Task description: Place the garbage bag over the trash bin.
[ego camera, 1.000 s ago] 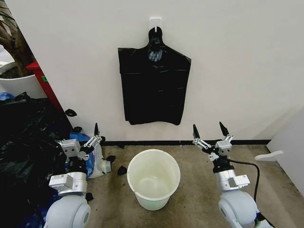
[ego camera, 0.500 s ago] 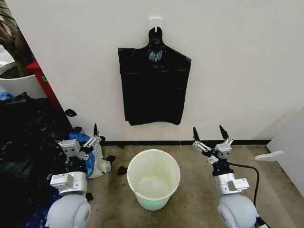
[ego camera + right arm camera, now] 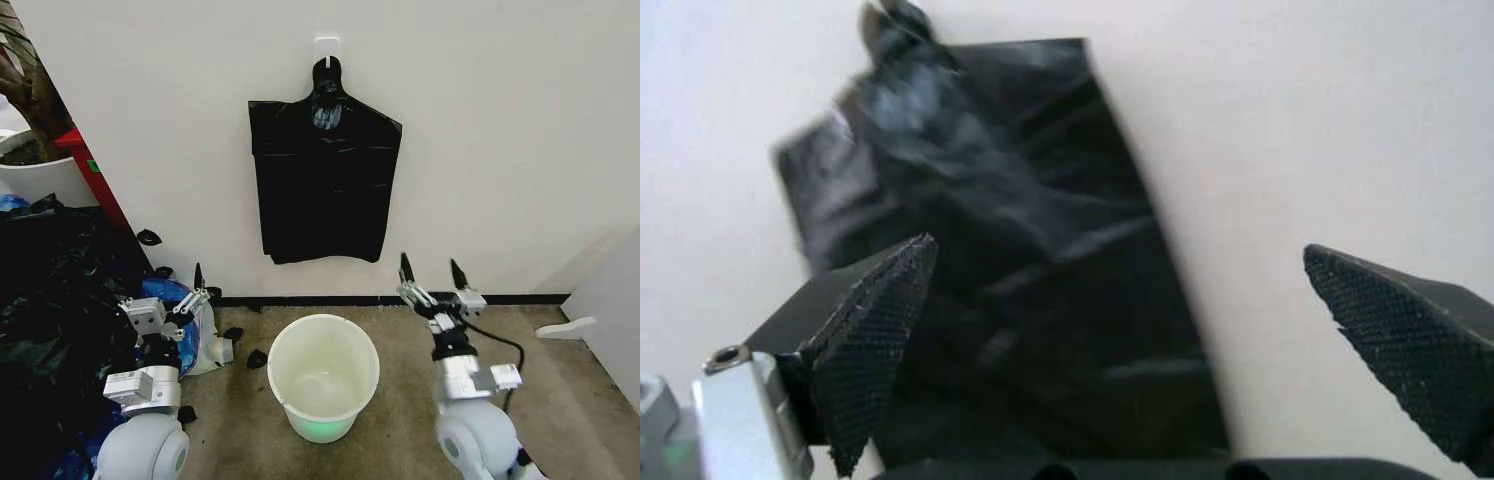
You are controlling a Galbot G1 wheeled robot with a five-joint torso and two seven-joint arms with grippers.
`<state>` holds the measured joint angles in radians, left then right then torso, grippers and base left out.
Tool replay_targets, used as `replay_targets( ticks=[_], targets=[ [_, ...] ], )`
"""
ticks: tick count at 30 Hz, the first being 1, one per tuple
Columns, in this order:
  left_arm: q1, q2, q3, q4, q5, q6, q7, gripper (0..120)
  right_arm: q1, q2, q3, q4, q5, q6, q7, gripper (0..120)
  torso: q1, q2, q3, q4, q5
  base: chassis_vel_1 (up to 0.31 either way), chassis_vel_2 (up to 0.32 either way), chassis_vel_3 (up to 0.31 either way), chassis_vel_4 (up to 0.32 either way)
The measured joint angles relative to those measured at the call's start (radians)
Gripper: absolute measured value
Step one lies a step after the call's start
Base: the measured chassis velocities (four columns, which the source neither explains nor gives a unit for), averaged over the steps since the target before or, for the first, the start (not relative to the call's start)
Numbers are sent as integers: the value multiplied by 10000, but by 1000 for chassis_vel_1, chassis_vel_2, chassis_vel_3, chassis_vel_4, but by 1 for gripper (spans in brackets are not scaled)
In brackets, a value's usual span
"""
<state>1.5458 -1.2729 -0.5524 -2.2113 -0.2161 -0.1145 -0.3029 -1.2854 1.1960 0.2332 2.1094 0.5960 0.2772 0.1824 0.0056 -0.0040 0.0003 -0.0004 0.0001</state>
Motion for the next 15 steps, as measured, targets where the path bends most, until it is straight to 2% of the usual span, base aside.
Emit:
replay_targets(
  ticks=[2, 3, 6, 10, 11, 15],
  targets=[
    [-35, 18, -18, 52, 0, -3, -1, 100, 841, -228, -347, -152, 964, -154, -42, 100, 0, 0, 0, -2, -1, 0, 0, 0, 0],
    [-35, 18, -18, 52, 0, -3, -1, 100, 841, -228, -347, -152, 964, -154, -42, 100, 0, 0, 0, -2, -1, 0, 0, 0, 0],
    [-170, 40, -45, 216, 10, -49, -2, 100, 2381, -432, -979, -657, 1863, -316, 5, 100, 0, 0, 0, 4, -1, 0, 0, 0, 0],
    [-340, 26, 17, 437, 12, -89, 2, 100, 5134, -447, -2470, -2040, 2078, -305, 131, 100, 2, 0, 1, 1, -2, 0, 0, 0, 0],
    [-340, 26, 17, 437, 12, -89, 2, 100, 5134, -447, -2470, -2040, 2078, -305, 131, 100, 2, 0, 1, 1, -2, 0, 0, 0, 0],
    [-450, 70, 0, 573, -10, -93, 2, 100, 6900, -115, -3634, -3381, 2142, -209, 268, 100, 2, -1, 2, 3, -4, 0, 0, 0, 0]
  ],
)
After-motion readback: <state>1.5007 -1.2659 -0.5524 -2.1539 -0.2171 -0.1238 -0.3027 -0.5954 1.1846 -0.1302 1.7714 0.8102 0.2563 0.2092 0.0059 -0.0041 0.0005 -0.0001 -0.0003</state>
